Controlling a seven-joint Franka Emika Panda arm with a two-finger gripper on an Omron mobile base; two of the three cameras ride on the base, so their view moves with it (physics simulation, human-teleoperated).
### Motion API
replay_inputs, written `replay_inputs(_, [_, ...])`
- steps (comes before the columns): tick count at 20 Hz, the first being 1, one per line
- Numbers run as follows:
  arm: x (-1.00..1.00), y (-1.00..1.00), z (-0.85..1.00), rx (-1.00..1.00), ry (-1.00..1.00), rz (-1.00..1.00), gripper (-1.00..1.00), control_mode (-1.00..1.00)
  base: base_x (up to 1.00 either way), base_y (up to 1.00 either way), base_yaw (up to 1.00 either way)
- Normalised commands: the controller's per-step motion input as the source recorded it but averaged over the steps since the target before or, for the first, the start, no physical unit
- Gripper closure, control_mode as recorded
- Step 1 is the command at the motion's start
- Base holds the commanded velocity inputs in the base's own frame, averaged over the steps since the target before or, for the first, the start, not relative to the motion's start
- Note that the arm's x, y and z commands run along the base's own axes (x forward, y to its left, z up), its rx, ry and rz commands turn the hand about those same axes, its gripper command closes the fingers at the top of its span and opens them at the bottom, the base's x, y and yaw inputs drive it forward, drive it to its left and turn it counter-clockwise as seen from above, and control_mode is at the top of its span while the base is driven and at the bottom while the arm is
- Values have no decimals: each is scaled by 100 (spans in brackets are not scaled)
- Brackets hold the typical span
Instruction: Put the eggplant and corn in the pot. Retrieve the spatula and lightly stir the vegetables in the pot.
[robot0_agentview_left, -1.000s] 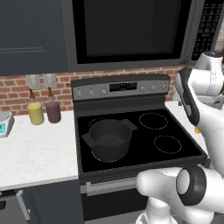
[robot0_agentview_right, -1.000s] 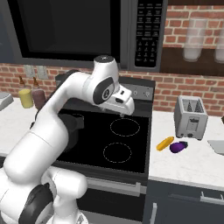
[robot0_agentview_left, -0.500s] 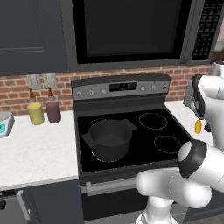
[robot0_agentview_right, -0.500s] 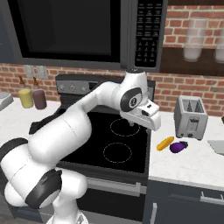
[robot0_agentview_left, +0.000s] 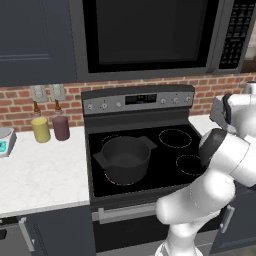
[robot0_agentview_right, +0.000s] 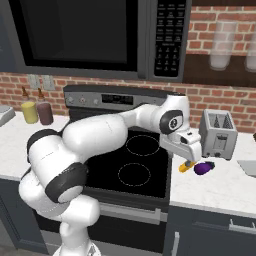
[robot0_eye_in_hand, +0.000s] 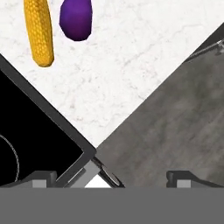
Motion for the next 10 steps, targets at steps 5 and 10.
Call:
replay_inputs(5, [46,-12,-34,5,6,-1,-100,-100,0,0,0])
replay_inputs(10, [55,-6,-29,7,2,0,-100,-100,0,0,0])
